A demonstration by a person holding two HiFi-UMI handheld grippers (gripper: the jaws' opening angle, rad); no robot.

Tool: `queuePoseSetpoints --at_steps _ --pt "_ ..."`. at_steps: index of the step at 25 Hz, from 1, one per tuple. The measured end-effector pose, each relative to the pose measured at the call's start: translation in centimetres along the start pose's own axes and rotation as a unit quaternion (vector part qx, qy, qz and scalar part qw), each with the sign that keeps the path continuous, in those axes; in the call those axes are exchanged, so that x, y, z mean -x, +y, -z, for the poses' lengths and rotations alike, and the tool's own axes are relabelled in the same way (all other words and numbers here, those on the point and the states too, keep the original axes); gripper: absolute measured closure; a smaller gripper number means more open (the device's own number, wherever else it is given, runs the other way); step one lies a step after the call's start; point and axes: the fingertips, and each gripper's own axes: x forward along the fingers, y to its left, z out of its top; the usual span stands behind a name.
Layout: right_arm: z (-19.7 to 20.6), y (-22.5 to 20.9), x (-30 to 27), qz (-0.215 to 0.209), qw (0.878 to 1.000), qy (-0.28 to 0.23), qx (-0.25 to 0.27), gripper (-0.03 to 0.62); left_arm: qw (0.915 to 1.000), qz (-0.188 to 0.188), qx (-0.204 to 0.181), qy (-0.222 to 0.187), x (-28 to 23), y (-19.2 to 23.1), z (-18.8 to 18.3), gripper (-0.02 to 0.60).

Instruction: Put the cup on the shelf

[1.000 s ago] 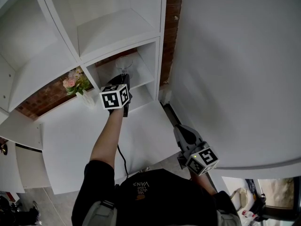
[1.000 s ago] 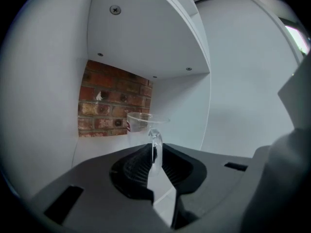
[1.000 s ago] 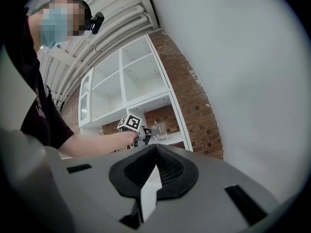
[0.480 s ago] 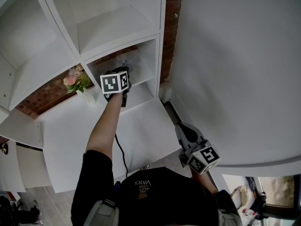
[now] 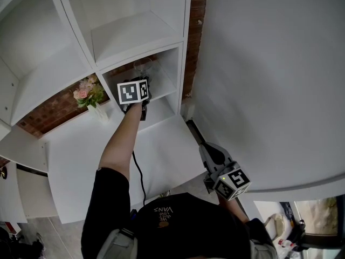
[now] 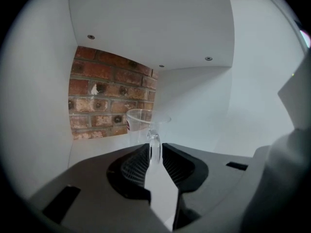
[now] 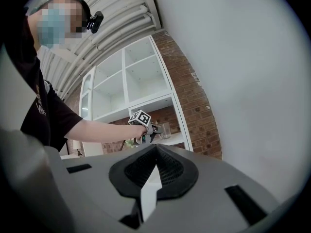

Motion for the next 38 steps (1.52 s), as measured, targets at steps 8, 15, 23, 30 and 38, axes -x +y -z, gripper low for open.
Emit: queuePoseSetpoints --at_steps 8,15,23,30,38 --pt "0.4 0.0 1.1 0.004 1.000 0.000 -0.006 0.594 0.9995 -0.009 0.009 -0.029 1.6 -0.1 0.8 0.497" --pt "0.4 0.8 2.2 -0.009 1.000 -0.005 -0.010 0.594 0.9977 -0.028 0.003 -0.061 4.5 -0.2 1.5 0.495" --pt "0.8 2.0 3.5 -0.026 1.000 0.000 -0.011 0.594 0.9955 -0.016 0.000 -0.093 8.5 -2.0 3.0 0.495" --pt "1.5 2.9 5.0 -0.042 0.999 0.005 -0.012 0.594 0.9929 -0.006 -0.007 -0.119 12.9 -4.4 5.6 0.495" --pt "2.4 4.3 6.7 -0.063 0.997 0.018 -0.031 0.594 0.9876 -0.004 -0.026 -0.155 18.7 -7.6 8.7 0.514"
